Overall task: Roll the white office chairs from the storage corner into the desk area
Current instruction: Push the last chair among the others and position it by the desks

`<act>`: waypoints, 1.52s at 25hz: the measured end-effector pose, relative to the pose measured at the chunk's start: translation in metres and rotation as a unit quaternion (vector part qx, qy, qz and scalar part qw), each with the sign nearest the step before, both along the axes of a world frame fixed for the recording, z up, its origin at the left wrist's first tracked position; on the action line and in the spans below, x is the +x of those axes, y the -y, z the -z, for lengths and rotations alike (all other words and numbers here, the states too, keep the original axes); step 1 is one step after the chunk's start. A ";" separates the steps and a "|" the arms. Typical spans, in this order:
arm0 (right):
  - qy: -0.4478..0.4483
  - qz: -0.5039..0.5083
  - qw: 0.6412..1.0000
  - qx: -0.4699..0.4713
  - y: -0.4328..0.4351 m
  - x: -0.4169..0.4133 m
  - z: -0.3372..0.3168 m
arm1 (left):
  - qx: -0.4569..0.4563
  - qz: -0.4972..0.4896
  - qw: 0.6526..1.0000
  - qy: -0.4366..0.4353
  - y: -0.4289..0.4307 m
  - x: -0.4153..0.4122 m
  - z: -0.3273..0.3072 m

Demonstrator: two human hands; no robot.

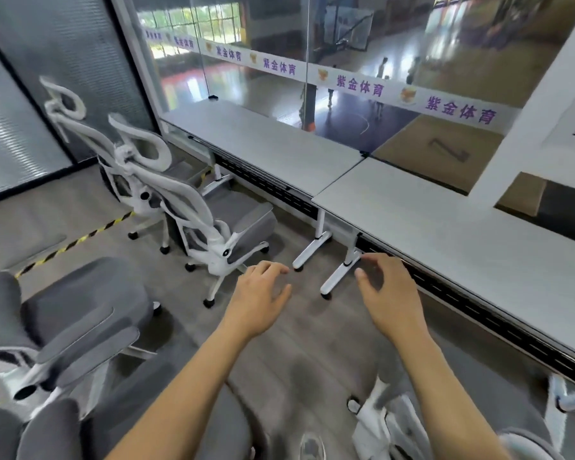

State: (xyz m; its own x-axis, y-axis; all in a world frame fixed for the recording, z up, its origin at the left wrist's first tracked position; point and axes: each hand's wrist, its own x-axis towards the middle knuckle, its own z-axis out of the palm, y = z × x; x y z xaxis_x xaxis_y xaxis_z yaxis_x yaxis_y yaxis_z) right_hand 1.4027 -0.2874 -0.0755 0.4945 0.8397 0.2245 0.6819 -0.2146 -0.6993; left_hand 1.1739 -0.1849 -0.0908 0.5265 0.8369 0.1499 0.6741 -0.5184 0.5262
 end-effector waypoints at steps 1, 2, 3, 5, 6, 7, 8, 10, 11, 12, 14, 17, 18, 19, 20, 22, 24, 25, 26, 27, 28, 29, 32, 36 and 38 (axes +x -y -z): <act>-0.003 -0.008 1.000 0.005 -0.020 0.004 0.003 | -0.003 -0.013 1.000 -0.001 -0.017 0.001 -0.001; -0.008 -0.015 1.000 0.012 -0.039 0.006 0.006 | -0.004 -0.023 1.000 -0.003 -0.031 0.001 -0.001; -0.015 -0.027 0.999 0.017 -0.058 0.007 0.008 | -0.003 -0.033 0.999 -0.005 -0.042 0.000 -0.002; -0.028 -0.055 0.998 0.018 -0.092 0.005 0.008 | 0.005 -0.053 0.999 -0.011 -0.062 -0.004 -0.002; -0.038 -0.065 0.997 0.015 -0.109 0.003 0.008 | 0.005 -0.065 0.998 -0.013 -0.072 -0.008 -0.001; -0.046 -0.075 0.996 0.013 -0.121 0.001 0.008 | 0.001 -0.077 0.997 -0.017 -0.081 -0.011 -0.001; -0.053 -0.088 0.995 0.012 -0.132 0.000 0.009 | -0.003 -0.089 0.996 -0.020 -0.091 -0.014 -0.001; -0.053 -0.106 0.993 0.011 -0.154 0.001 0.009 | -0.002 -0.105 0.994 -0.027 -0.112 -0.017 0.001; -0.052 -0.108 0.993 0.011 -0.168 0.004 0.011 | 0.001 -0.111 0.993 -0.026 -0.124 -0.018 0.002; -0.050 -0.105 0.993 0.006 -0.180 0.008 0.011 | -0.001 -0.115 0.993 -0.024 -0.135 -0.017 0.004; -0.043 -0.097 0.994 -0.007 -0.203 0.011 0.010 | -0.002 -0.111 0.994 -0.023 -0.160 -0.015 0.005; -0.031 -0.099 0.995 -0.007 -0.250 0.008 0.012 | 0.001 -0.106 0.994 -0.027 -0.214 -0.016 0.006; -0.028 -0.101 0.994 -0.008 -0.268 0.004 0.014 | 0.004 -0.105 0.994 -0.029 -0.235 -0.020 0.008; -0.026 -0.102 0.994 -0.007 -0.288 -0.002 0.016 | 0.009 -0.102 0.994 -0.031 -0.257 -0.025 0.010; -0.024 -0.103 0.994 -0.009 -0.309 -0.011 0.020 | 0.013 -0.095 0.995 -0.032 -0.279 -0.031 0.012; -0.020 -0.108 0.994 -0.021 -0.360 -0.036 0.028 | 0.025 -0.083 0.996 -0.025 -0.331 -0.049 0.018; -0.014 -0.115 0.993 -0.023 -0.417 -0.066 0.037 | 0.035 -0.074 0.997 -0.008 -0.385 -0.071 0.025; -0.012 -0.118 0.993 -0.022 -0.446 -0.085 0.044 | 0.037 -0.069 0.997 -0.003 -0.412 -0.084 0.030; -0.012 -0.119 0.993 -0.022 -0.481 -0.106 0.055 | 0.034 -0.064 0.997 -0.001 -0.444 -0.100 0.037; -0.012 -0.124 0.992 -0.028 -0.512 -0.127 0.066 | 0.029 -0.062 0.998 -0.002 -0.471 -0.118 0.044; -0.006 -0.132 0.990 -0.038 -0.537 -0.148 0.078 | 0.025 -0.060 0.998 -0.008 -0.493 -0.137 0.050; -0.004 -0.140 0.988 -0.057 -0.561 -0.168 0.089 | 0.025 -0.057 0.998 -0.018 -0.514 -0.157 0.055; 0.006 -0.205 0.968 -0.148 -0.614 -0.231 0.109 | 0.034 -0.097 0.994 -0.041 -0.564 -0.218 0.063; 0.055 -0.243 0.952 -0.178 -0.662 -0.296 0.129 | -0.002 -0.211 0.977 -0.027 -0.605 -0.275 0.072; 0.108 -0.197 0.964 -0.140 -0.671 -0.309 0.137 | -0.047 -0.239 0.970 -0.001 -0.622 -0.291 0.077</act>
